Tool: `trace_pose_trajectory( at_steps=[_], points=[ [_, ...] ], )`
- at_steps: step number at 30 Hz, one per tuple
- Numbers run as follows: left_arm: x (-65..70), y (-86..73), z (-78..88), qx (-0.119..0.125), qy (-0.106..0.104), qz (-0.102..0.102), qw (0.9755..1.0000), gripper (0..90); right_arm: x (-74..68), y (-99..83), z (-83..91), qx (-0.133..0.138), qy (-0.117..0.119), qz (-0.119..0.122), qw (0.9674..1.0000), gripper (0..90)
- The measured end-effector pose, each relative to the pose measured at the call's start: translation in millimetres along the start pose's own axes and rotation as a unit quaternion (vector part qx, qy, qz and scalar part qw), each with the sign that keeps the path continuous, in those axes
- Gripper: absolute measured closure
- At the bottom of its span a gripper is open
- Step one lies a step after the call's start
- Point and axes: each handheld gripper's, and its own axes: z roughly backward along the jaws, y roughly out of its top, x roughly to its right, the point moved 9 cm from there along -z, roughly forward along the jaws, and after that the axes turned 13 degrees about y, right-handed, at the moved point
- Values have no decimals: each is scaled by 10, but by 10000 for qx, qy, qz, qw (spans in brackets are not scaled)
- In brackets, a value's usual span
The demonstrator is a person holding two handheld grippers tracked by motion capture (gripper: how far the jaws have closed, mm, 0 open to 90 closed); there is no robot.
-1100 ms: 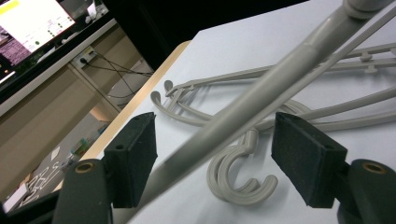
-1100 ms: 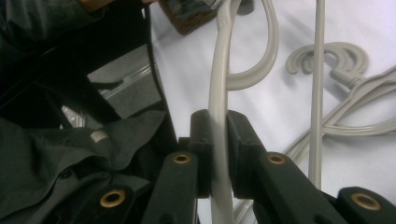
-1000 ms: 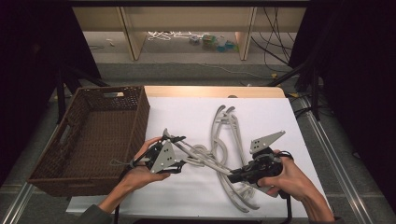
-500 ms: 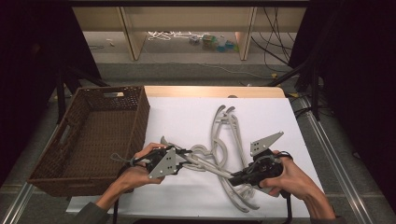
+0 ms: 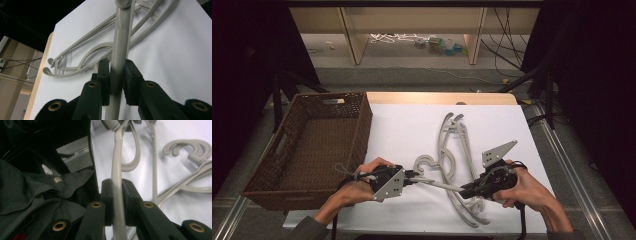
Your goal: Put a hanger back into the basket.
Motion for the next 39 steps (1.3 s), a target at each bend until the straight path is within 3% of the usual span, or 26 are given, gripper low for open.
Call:
trace_pose_trajectory(
  at_steps=[2,3,6,7,8,11,12,13,16,17,18,19,21,22,23,25,27,28,29,31,32,35,36,37,38,39],
  points=[
    [-11,10,5,-29,38,6,10000,791,21,26,39,77,-144,31,9999,776],
    [-11,10,5,-29,38,6,10000,795,57,55,85,154,-376,39,9992,738],
    [-56,-1,24,-174,126,44,9998,797,63,76,151,149,-541,65,9984,710],
    [-88,-37,28,-355,171,199,9990,797,83,118,235,190,-934,64,9954,553],
    [-88,-37,28,-355,171,199,9990,797,110,160,297,294,-1216,51,9921,478],
    [-153,-120,39,-747,301,608,9949,798,128,305,487,818,-1774,-12,9807,374],
    [-153,-120,39,-747,301,608,9949,798,128,305,487,818,-1774,-12,9807,374],
    [-188,-143,41,-874,362,896,9915,798,142,357,583,1025,-2114,13,9720,309],
    [-227,-169,50,-958,427,1084,9886,797,157,382,640,1224,-2358,-46,9640,271],
    [-248,-196,68,-1069,458,1272,9850,798,166,388,649,1259,-2423,-47,9620,260],
    [-248,-196,68,-1069,458,1272,9850,798,166,388,649,1259,-2423,-47,9620,260],
    [-282,-208,83,-1107,519,1484,9813,798,163,409,659,1375,-2509,-65,9582,254],
    [-309,-214,103,-1160,513,1720,9769,798,146,435,676,1505,-2565,-42,9547,251],
    [-309,-214,103,-1160,513,1720,9769,797,146,435,676,1505,-2565,-42,9547,251],
    [-355,-211,141,-1195,504,2063,9699,798,120,447,683,1555,-2605,11,9529,247],
    [-400,-206,184,-1246,563,2392,9613,797,99,435,665,1564,-2578,15,9535,239],
    [-437,-203,219,-1239,611,2593,9559,798,99,417,643,1637,-2610,15,9514,236],
    [-437,-203,219,-1239,611,2593,9559,798,100,403,627,1624,-2578,-7,9525,235],
    [-483,-220,272,-1254,659,2895,9466,798,102,385,616,1625,-2596,-41,9519,235],
    [-525,-235,312,-1204,723,3127,9394,798,111,357,591,1698,-2604,-82,9504,226],
    [-556,-244,341,-1158,780,3296,9338,798,119,336,575,1689,-2641,-96,9495,221],
    [-627,-259,433,-1115,830,3571,9237,798,118,289,492,1692,-2609,-105,9504,223],
    [-627,-259,433,-1115,830,3571,9237,798,121,273,478,1666,-2642,-85,9499,224],
    [-687,-259,519,-1089,836,3769,9160,798,118,258,453,1648,-2615,-65,9510,224],
    [-687,-259,519,-1089,836,3769,9160,798,118,258,453,1648,-2615,-65,9510,224],
    [-737,-233,589,-1036,848,4006,9064,798,110,235,404,1633,-2566,-112,9526,225]
  ],
)
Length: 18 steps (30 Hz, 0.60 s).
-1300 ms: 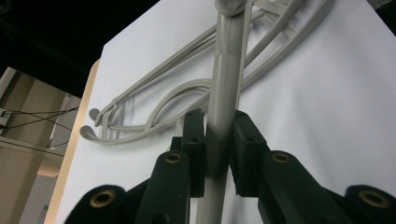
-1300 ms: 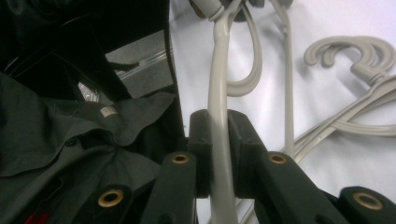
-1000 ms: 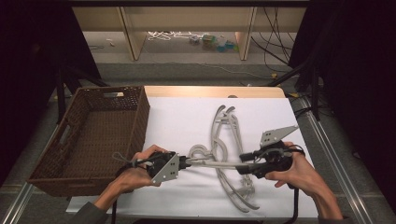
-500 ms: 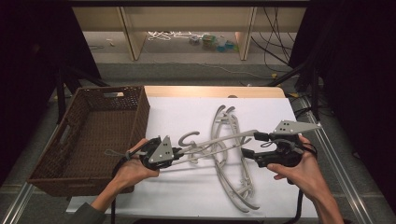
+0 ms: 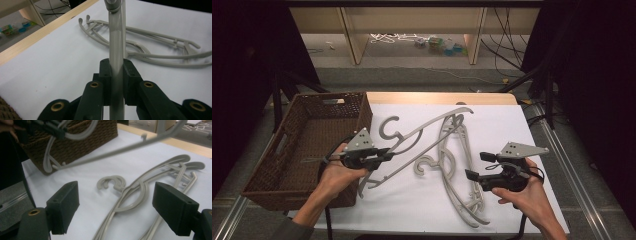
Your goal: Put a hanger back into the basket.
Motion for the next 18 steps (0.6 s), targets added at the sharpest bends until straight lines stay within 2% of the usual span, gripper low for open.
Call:
trace_pose_trajectory(
  at_steps=[2,3,4,5,6,7,8,11,12,13,15,16,17,18],
  points=[
    [-25,36,68,1,-48,102,9999,798,-25,-37,-28,-41,92,-32,9999,223],
    [-25,36,68,1,-48,102,9999,798,-18,-46,-31,-29,40,-19,10000,220],
    [-50,87,164,15,-104,244,9996,798,-29,-65,-43,-35,97,-40,9999,217],
    [-50,87,164,15,-104,244,9996,798,-26,-76,-50,-4,75,-54,10000,215],
    [-94,135,265,50,-120,329,9994,798,-25,-85,-60,55,63,-49,10000,212],
    [-94,135,265,50,-120,329,9994,798,-25,-85,-60,55,63,-49,10000,212],
    [-115,158,318,68,-155,424,9990,798,-31,-102,-66,42,109,-59,9999,207],
    [-229,243,533,122,-134,620,9979,798,-6,-149,-75,72,8,-6,10000,184],
    [-229,243,533,122,-134,620,9979,798,-6,-149,-75,72,8,-6,10000,184],
    [-285,295,634,187,-181,752,9968,798,-11,-158,-98,111,52,-11,9999,181],
    [-312,314,669,206,-177,758,9968,798,-16,-165,-115,118,63,-5,9999,181],
    [-372,390,763,327,-227,974,9945,798,-22,-185,-117,25,49,-4,10000,181],
    [-394,411,797,317,-198,983,9945,798,-24,-190,-127,13,34,15,10000,180],
    [-414,453,831,407,-231,987,9940,798,-36,-195,-131,-11,72,-18,10000,181]
  ],
)
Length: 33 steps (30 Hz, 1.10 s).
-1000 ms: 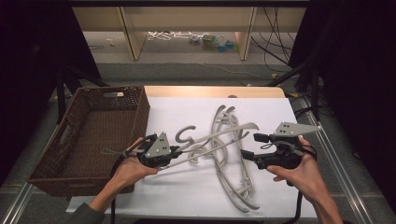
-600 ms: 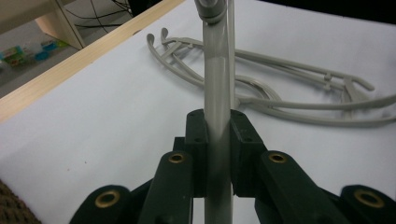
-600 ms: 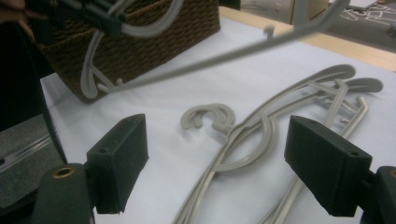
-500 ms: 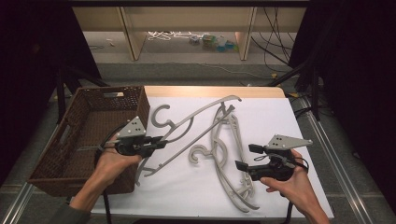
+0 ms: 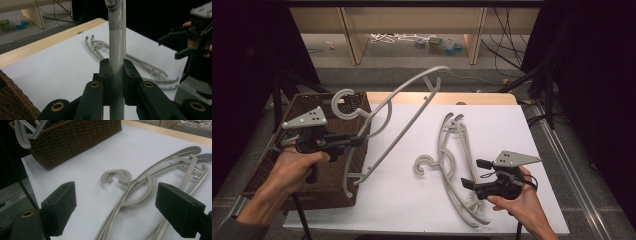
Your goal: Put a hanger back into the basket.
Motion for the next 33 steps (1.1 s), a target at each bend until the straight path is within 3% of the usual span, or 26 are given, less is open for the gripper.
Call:
trace_pose_trajectory(
  at_steps=[3,9,21,24,25,26,27,28,30,33],
  points=[
    [1,122,97,116,37,-22,9999,798,7,-3,-19,30,27,31,10000,181],
    [-37,166,173,-7,134,-89,9999,798,27,-22,-13,27,1,-1,10000,181],
    [-454,120,436,-147,668,14,9977,798,30,-59,-13,26,-7,-30,10000,183],
    [-632,99,511,-198,924,3,9955,798,24,-85,-7,-65,-23,-78,9999,183],
    [-632,99,511,-198,924,3,9955,798,24,-85,-10,-57,-22,-73,10000,182],
    [-740,81,535,-240,1053,-18,9941,798,29,-87,-16,-50,-13,-36,10000,182],
    [-740,81,535,-240,1053,-18,9941,798,28,-90,-18,-50,-11,-38,10000,182],
    [-862,51,557,-307,1210,-62,9922,798,26,-93,-20,-49,-6,-38,10000,181],
    [-958,22,571,-355,1335,-133,9903,798,23,-94,-22,-35,-3,-28,10000,181],
    [-1088,-22,581,-383,1480,-73,9882,798,32,-89,-26,28,-72,-23,10000,168]
  ],
)
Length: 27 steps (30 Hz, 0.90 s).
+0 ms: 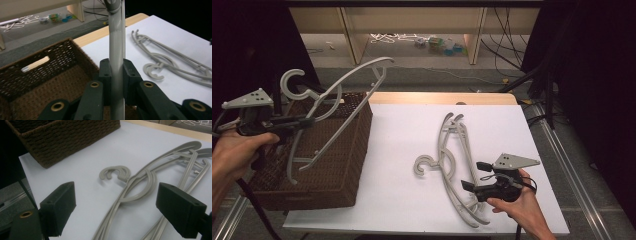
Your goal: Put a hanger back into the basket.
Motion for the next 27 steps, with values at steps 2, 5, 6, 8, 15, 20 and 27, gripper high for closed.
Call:
trace_pose_trajectory(
  at_steps=[2,5,6,8,15,20,27],
  points=[
    [-104,-51,-32,-77,82,58,9999,798,-5,-8,1,-29,8,-16,10000,168],
    [-233,-126,-76,-195,208,-36,9996,798,-7,-17,-11,-18,10,4,10000,168],
    [-233,-126,-76,-195,208,-36,9996,798,-7,-17,-11,-18,10,4,10000,168],
    [-297,-154,-99,-196,204,7,9996,798,-10,-25,-13,-34,21,-14,10000,169],
    [-621,-335,-187,-179,402,-221,9988,798,-3,-31,-16,15,57,-18,10000,169],
    [-707,-443,-220,-274,449,-264,9983,798,-1,-48,-6,-63,54,-23,10000,169],
    [-819,-695,-256,-449,503,-339,9971,798,-2,-62,-12,-89,71,-52,9999,169]
  ],
)
